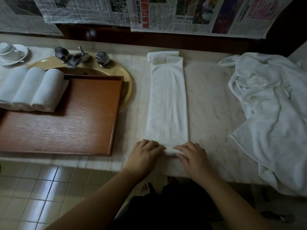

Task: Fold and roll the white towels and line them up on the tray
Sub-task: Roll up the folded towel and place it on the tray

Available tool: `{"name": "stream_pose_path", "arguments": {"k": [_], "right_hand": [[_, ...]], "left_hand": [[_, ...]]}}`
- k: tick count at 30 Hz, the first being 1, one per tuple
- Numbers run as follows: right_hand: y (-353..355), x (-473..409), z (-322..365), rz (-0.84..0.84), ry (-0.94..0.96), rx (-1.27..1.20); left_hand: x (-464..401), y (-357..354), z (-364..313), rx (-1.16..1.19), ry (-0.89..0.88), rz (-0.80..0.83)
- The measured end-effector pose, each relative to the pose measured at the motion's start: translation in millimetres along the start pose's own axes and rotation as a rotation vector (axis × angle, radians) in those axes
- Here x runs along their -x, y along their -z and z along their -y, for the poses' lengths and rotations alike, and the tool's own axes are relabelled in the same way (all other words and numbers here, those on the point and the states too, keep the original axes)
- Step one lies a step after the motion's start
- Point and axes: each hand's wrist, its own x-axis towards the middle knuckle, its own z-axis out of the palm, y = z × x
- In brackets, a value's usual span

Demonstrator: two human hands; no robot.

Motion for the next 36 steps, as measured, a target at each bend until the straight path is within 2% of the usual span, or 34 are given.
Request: {"name": "stream_pose_path", "arguments": {"k": [7, 11, 16, 18, 23, 28, 31, 36], "right_hand": [[0, -14, -13, -0.018, -0.2, -0.377], [2, -19, -19, -0.016, -0.216, -0.38], [7, -17, -29, -0.041, -0.086, -0.299], [9, -15, -33, -0.064, 0.004, -0.226], [13, -4, -37, -0.143, 0.173, 0.036], [15, 4, -44, -0.066, 0.294, 0.189], [14, 0, -44, -0.084, 0.248, 0.117], [12, -8, -40, -0.025, 0.036, -0.141]], "left_hand": [[-23, -2, 13, 0.198, 0.201, 0.032], [-28, -3, 24, 0.22, 0.157, 0.018], [-26, -10, 25, 0.188, 0.136, -0.114], [-25, -7, 26, 0.092, 0.073, -0.154], [-15, 1, 27, -0.228, -0.272, -0.186], [-1, 9, 41, -0.274, -0.384, -0.085], [1, 3, 43, -0.222, -0.292, -0.01], [-7, 9, 30, 0.124, 0.108, 0.026]]}}
